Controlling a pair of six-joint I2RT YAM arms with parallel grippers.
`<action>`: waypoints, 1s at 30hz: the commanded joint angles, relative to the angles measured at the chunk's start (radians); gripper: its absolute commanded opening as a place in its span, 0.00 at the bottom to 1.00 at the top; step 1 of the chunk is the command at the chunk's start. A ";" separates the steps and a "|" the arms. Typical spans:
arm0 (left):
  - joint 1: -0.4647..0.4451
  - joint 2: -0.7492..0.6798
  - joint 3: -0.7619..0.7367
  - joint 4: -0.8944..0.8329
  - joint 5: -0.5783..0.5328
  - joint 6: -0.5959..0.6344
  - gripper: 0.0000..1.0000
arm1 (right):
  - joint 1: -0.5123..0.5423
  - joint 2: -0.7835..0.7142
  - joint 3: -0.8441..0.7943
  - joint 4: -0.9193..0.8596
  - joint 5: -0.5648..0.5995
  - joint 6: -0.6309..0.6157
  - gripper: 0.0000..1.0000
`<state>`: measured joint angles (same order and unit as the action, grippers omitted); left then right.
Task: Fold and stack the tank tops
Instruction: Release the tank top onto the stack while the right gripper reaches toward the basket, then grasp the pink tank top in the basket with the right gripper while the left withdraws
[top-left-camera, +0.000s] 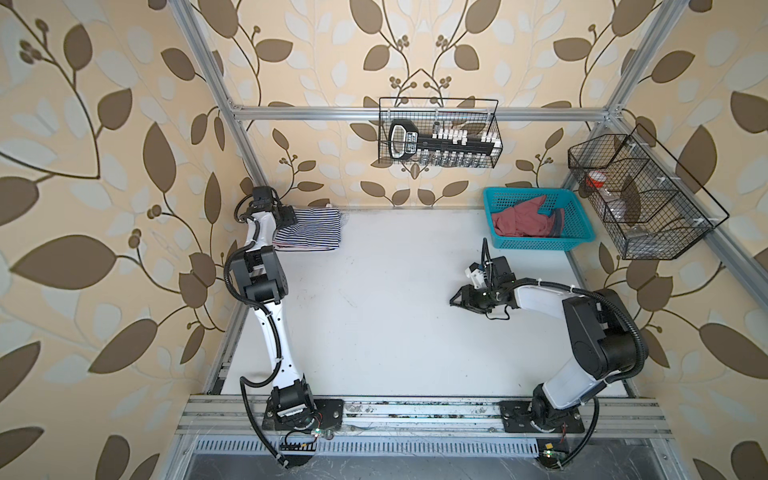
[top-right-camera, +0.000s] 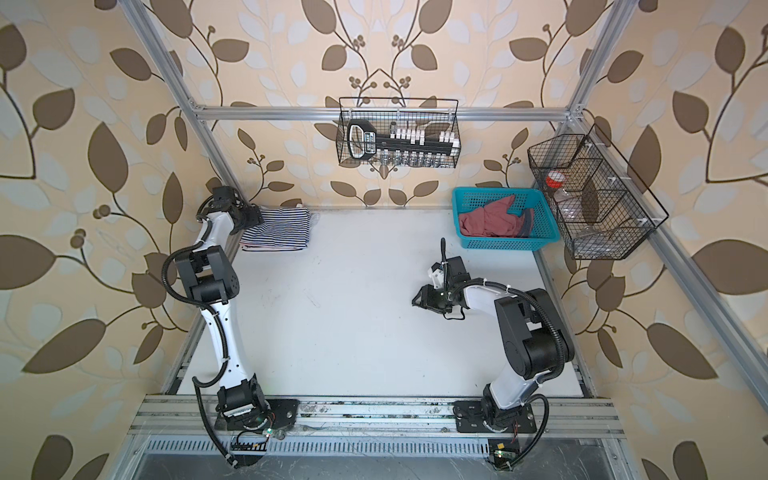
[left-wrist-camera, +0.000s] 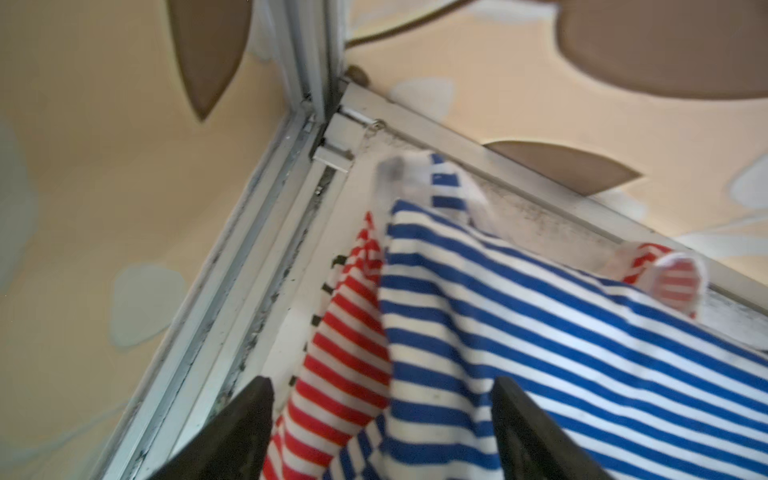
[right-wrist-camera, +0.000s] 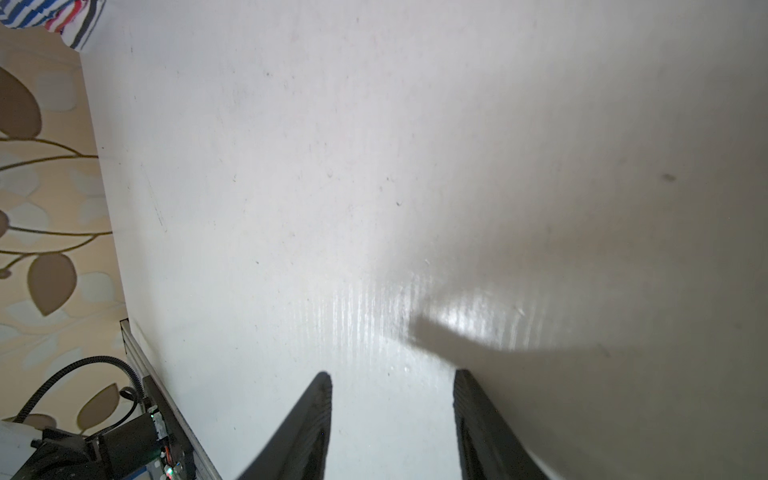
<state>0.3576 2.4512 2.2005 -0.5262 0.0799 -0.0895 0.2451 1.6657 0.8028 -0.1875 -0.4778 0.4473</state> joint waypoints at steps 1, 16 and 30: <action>0.012 -0.142 -0.030 0.015 -0.067 -0.018 0.88 | 0.004 0.001 0.020 -0.137 0.062 -0.033 0.49; -0.230 -0.567 -0.206 -0.016 -0.075 -0.085 0.90 | -0.293 -0.068 0.599 -0.500 0.342 -0.238 0.46; -0.573 -0.749 -0.469 -0.042 0.021 -0.257 0.89 | -0.362 0.565 1.300 -0.609 0.421 -0.224 0.55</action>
<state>-0.1925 1.8168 1.7718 -0.5800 0.0486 -0.2844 -0.1051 2.1620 2.0212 -0.7315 -0.0353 0.2344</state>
